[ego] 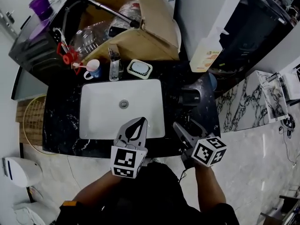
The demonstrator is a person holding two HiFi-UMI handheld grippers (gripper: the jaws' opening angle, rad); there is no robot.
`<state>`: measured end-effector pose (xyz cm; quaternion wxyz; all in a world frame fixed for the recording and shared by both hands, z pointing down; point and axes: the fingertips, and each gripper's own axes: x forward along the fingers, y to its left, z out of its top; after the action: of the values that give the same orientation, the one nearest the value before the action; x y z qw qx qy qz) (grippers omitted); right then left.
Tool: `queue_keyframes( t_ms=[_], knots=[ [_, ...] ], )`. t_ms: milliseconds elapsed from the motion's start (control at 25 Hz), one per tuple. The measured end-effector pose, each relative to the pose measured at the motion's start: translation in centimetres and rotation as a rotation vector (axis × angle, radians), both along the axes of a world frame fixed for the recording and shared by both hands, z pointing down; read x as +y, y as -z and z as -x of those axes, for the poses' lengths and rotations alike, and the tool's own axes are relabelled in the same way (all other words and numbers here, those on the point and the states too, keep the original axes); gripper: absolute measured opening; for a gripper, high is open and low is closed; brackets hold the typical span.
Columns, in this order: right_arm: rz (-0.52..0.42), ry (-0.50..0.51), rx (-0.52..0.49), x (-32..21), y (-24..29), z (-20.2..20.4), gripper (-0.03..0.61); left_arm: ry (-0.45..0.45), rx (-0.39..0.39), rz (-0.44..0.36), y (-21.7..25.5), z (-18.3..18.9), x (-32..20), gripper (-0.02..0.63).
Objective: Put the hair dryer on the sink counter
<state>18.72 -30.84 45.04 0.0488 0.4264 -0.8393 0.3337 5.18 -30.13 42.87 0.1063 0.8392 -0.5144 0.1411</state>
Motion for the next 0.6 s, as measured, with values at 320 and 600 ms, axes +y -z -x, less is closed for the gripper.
queue_keyframes(
  t_ms=[320,600],
  knots=[
    [0.035,0.034,0.150,-6.5,-2.6,-0.3,0.247,0.098,0.013,0.008,-1.3,0.1,-3.2,0.009],
    [0.075,0.060,0.261,-10.8,-4.6,0.0,0.245,0.149,0.022,0.040,-2.8,0.1,-5.3,0.009]
  ],
)
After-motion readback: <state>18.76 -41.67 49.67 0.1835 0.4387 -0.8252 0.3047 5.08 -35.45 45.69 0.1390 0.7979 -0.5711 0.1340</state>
